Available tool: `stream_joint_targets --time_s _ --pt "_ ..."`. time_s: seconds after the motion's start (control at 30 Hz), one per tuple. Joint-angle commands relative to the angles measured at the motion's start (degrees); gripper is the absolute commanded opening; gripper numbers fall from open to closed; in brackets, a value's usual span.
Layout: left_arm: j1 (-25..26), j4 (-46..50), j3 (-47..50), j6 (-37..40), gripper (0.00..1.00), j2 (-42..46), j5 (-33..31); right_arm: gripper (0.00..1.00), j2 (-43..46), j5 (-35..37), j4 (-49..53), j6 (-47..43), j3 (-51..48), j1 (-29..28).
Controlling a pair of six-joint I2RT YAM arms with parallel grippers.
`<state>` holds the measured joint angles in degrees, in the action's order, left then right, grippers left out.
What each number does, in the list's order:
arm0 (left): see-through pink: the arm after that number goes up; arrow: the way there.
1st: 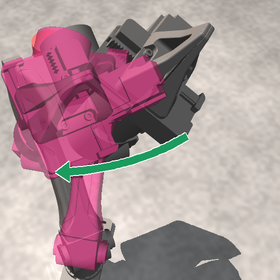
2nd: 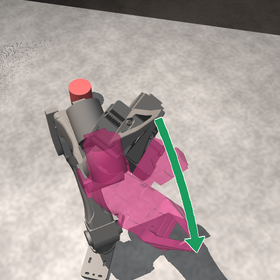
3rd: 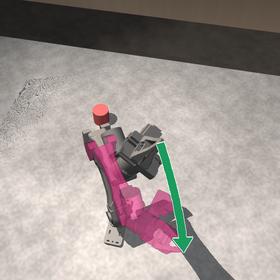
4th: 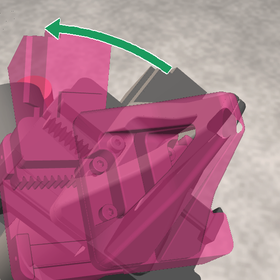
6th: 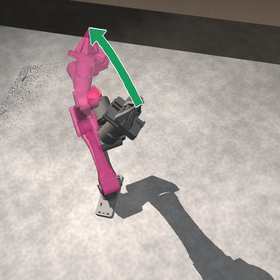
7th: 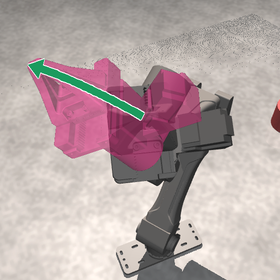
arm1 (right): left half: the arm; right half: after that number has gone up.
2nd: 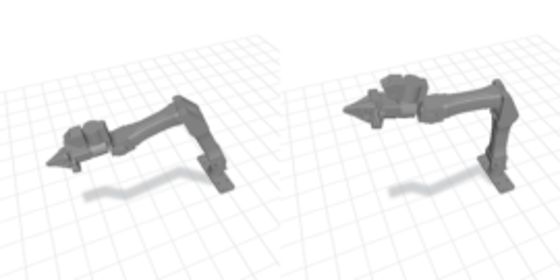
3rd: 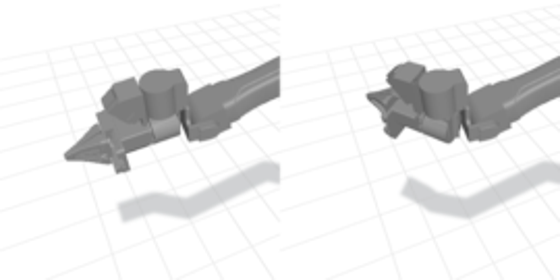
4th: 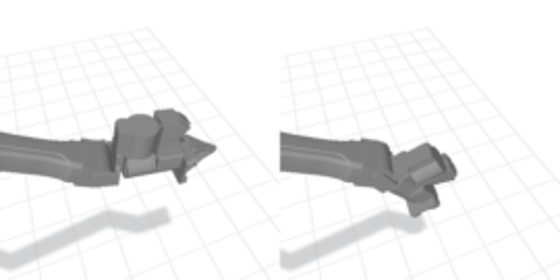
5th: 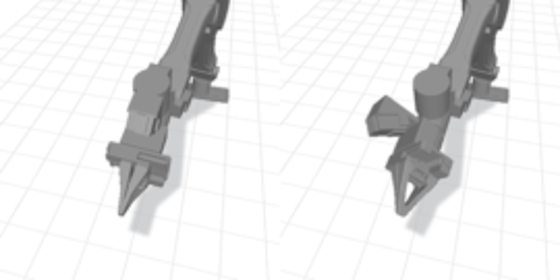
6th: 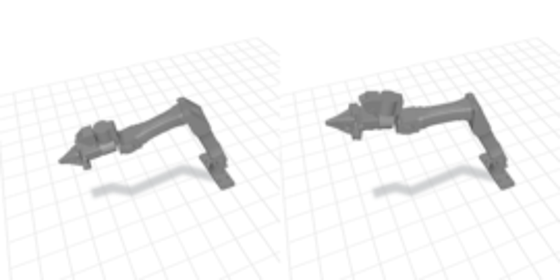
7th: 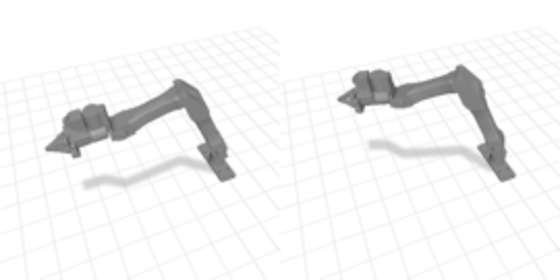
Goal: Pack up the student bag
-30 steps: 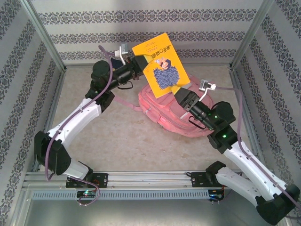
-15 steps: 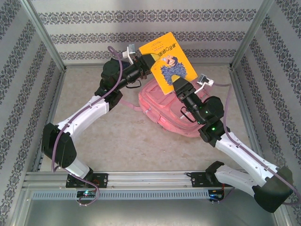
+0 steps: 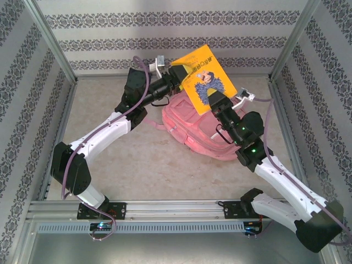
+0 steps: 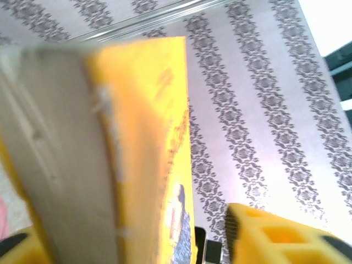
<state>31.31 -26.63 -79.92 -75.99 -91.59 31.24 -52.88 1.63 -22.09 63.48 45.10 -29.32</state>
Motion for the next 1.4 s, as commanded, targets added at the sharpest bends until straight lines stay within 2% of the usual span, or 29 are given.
stream_joint_targets --time_s 0.0,0.13,0.2,0.27,0.43,0.53,0.73,0.87,1.03,1.17,1.37 --pt "0.9 15.43 -5.52 11.52 0.61 0.69 1.2 0.0 6.64 5.03 23.79 -7.14 8.6 4.16" --pt "2.58 30.96 -14.32 22.78 0.61 -6.03 2.92 0.0 5.74 7.1 59.43 -15.18 24.32 12.0" --pt "4.14 39.45 -21.42 28.54 0.62 -11.63 3.88 0.0 4.95 12.28 70.2 -18.54 29.51 13.96" --pt "6.01 48.89 -29.5 33.92 0.61 -17.72 2.58 0.0 6.26 17.83 75.35 -20.61 31.3 14.97" --pt "10.24 66.02 -53.41 40.03 0.58 -36.79 3.86 0.0 5.51 21.77 86.67 -26.62 36.83 18.2" --pt "11.87 69.8 -61.27 41.09 0.58 -44.27 2.95 0.0 6.81 21.03 87.39 -27.36 36.02 19.35" --pt "13.62 68.23 -61.65 40.54 0.54 -49.39 3.56 0.0 8.8 17.61 88.08 -27.55 34.24 21.1" --pt "14.68 67.47 -61.13 40.57 0.53 -50.76 5.1 0.0 10.12 15.89 88.35 -26.81 32.29 21.32" --pt "15.85 66.47 -61.06 40.92 0.46 -50.64 6.02 0.0 12.24 13.03 88.15 -24.5 27.76 21.67" --pt "16.32 67.63 -61.06 43.26 0.45 -49.67 4.09 0.0 13.0 10.56 87.53 -22.94 25.21 22.09" --pt "16.81 67.28 -61.03 43.86 0.44 -49.95 4.79 0.0 13.51 8.55 86.6 -22.13 23.24 22.52"
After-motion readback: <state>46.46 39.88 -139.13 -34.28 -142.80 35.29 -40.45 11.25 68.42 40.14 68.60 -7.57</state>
